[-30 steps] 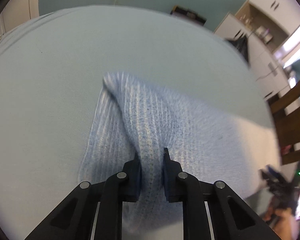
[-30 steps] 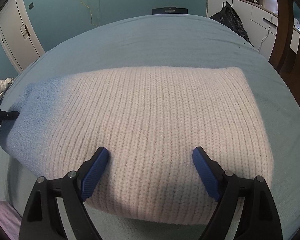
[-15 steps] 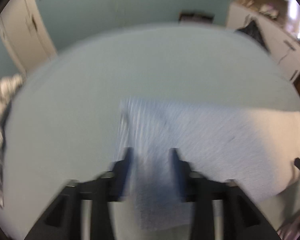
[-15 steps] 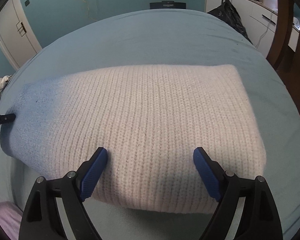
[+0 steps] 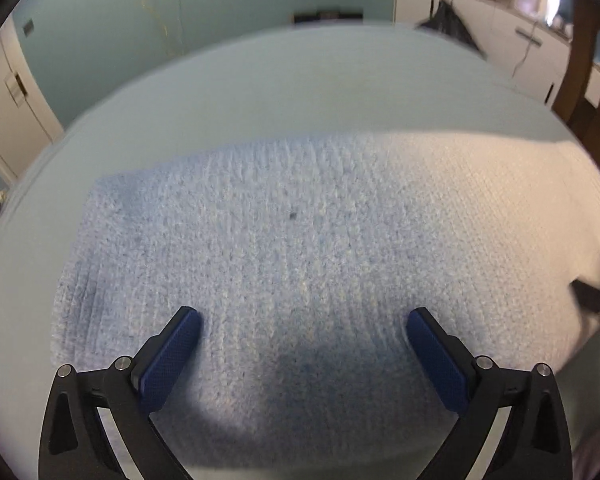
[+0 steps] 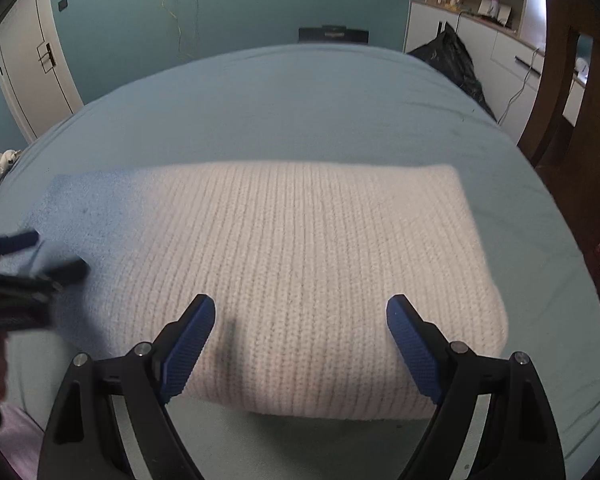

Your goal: Fold small clothes

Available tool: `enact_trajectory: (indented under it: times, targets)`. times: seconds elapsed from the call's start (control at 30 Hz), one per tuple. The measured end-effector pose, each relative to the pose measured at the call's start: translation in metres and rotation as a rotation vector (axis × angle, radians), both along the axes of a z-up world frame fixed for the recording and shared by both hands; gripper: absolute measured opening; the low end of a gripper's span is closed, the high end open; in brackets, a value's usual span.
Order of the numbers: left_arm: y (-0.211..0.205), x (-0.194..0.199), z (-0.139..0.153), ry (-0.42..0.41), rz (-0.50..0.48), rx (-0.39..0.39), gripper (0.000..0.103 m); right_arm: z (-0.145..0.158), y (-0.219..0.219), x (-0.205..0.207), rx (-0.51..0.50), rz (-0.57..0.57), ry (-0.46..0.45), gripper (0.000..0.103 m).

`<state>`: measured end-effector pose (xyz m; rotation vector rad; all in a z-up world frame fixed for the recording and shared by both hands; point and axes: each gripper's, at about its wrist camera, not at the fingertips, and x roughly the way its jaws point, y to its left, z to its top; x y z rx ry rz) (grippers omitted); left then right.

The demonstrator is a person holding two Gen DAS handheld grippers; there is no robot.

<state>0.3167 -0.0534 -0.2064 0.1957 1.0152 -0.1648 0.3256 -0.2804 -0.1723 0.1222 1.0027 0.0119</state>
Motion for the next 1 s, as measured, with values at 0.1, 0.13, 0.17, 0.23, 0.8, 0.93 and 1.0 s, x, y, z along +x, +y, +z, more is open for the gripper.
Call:
enact_trajectory:
  times: [0.1,0.13,0.17,0.23,0.8,0.93,1.0]
  targets:
    - [-0.007,0.001,-0.004,0.009,0.008,0.029,0.103,-0.020,-0.006,0.004,-0.001,0.009,0.031,0.091]
    - [-0.009,0.003,-0.004,0.021,0.008,0.030,0.103,-0.021,-0.005,0.005,-0.007,0.010,0.027,0.091]
    - [-0.019,0.006,-0.005,0.042,0.006,0.028,0.103,-0.021,-0.003,0.005,-0.014,0.011,0.033,0.093]
    - [-0.015,0.015,0.002,0.085,0.010,0.023,0.103,-0.022,-0.002,0.004,-0.014,0.014,0.031,0.095]
    - [0.054,0.020,0.019,0.100,0.107,0.145,0.103,-0.051,-0.051,-0.024,0.037,-0.081,0.265,0.102]
    - [0.044,-0.003,0.043,0.023,0.092,0.187,0.103,-0.037,-0.042,-0.040,0.039,-0.085,0.226,0.102]
    - [0.045,-0.021,0.053,-0.013,0.081,0.188,0.103,-0.027,-0.037,-0.058,0.105,-0.096,0.222,0.102]
